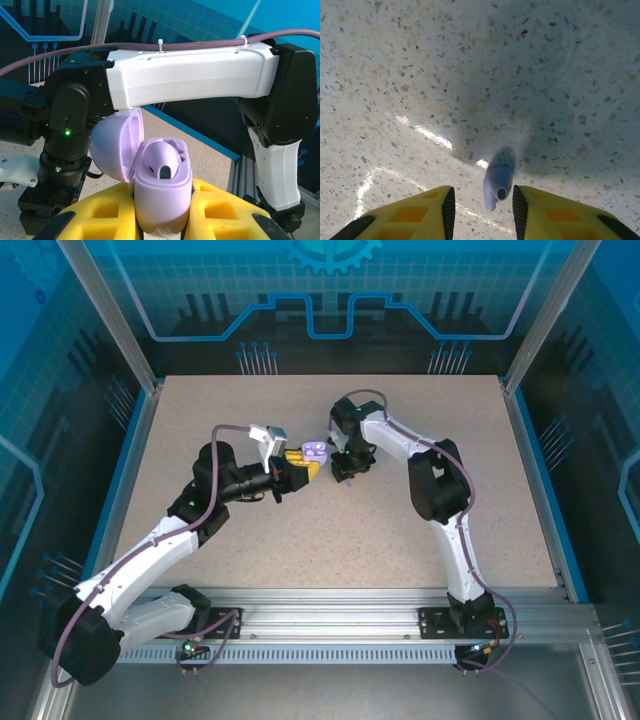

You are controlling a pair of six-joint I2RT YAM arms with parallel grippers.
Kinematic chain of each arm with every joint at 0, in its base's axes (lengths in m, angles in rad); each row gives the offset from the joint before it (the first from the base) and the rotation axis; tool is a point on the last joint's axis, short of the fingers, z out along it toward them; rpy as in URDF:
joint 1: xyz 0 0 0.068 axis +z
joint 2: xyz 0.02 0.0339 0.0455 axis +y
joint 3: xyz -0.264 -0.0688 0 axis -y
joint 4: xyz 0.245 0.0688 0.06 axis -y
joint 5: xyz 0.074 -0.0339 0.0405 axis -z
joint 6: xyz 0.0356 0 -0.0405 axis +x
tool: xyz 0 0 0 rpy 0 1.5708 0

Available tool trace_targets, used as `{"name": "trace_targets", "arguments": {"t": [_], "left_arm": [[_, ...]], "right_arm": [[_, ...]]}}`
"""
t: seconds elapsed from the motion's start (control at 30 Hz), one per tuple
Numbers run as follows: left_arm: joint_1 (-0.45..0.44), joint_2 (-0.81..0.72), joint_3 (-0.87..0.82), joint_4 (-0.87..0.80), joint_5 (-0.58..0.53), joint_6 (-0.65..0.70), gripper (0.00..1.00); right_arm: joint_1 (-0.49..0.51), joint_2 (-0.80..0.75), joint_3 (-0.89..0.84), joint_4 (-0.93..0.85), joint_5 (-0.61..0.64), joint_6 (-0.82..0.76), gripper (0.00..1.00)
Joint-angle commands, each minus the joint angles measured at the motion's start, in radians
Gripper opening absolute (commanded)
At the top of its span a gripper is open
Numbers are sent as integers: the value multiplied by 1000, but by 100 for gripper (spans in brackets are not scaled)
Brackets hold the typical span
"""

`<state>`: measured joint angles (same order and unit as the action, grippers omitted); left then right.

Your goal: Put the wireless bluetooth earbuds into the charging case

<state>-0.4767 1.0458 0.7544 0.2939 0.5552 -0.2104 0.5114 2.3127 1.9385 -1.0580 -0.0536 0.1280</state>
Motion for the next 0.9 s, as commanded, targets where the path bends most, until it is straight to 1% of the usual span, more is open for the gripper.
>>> {"name": "trace_targets", "arguments": {"t": [0.0,0.67,0.87], "left_arm": [[8,-15,-7,22,21,-11,0],[7,-17,-10,21,17,-4,0],[7,-20,-12,21,16,-2,0]], "right_arm": [[16,47,50,-56,18,-17,38],[42,138,146,-137,98,-26,36],[49,152,148,-134,110,-20,31]]}}
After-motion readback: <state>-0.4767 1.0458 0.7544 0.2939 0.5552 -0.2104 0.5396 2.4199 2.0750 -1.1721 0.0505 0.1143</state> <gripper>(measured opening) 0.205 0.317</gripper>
